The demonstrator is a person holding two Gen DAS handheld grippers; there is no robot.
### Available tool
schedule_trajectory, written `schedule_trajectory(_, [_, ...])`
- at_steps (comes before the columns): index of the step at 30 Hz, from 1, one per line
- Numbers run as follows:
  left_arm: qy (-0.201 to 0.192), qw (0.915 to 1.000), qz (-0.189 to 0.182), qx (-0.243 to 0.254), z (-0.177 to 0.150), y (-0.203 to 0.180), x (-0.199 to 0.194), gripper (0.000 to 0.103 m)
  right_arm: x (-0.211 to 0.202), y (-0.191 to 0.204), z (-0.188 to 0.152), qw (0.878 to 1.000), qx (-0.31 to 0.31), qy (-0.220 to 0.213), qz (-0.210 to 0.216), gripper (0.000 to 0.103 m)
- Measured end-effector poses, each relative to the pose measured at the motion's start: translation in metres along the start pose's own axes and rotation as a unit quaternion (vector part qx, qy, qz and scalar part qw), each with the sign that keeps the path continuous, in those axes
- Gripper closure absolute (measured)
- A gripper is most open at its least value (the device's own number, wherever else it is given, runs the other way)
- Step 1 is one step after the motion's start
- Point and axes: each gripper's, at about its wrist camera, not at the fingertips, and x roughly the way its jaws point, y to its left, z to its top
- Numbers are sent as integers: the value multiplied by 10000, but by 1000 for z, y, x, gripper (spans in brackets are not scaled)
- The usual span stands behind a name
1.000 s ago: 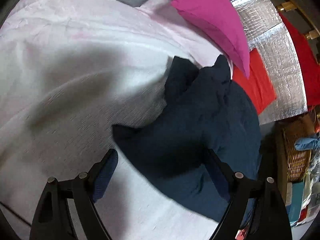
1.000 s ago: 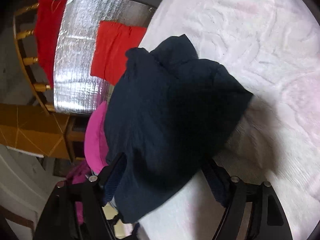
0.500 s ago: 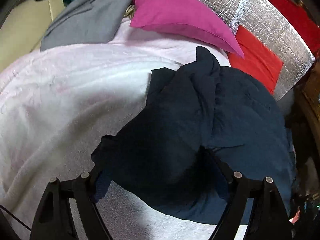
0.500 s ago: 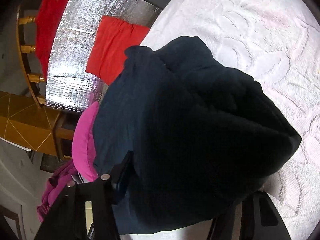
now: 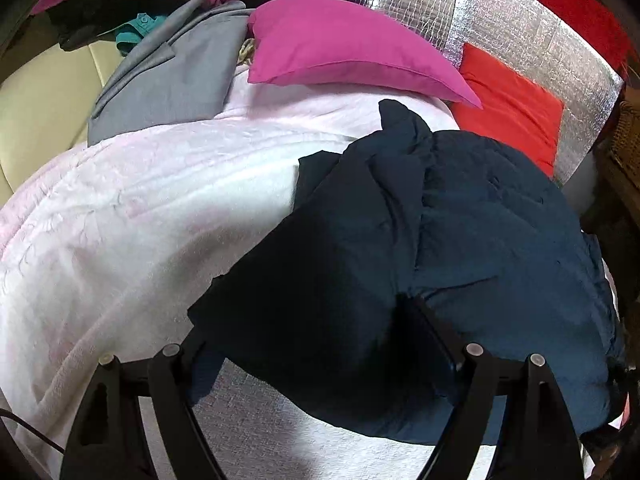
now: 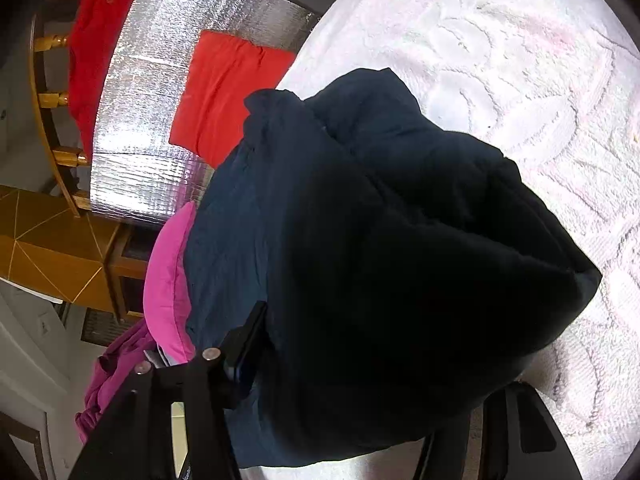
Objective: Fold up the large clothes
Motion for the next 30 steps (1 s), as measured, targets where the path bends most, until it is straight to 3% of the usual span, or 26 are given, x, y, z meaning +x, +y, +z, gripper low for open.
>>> schedule_trajectory(30, [-100,9997,96,183,-1,-3,-3,18,-3,-7,0,10000,5,-11,15,42])
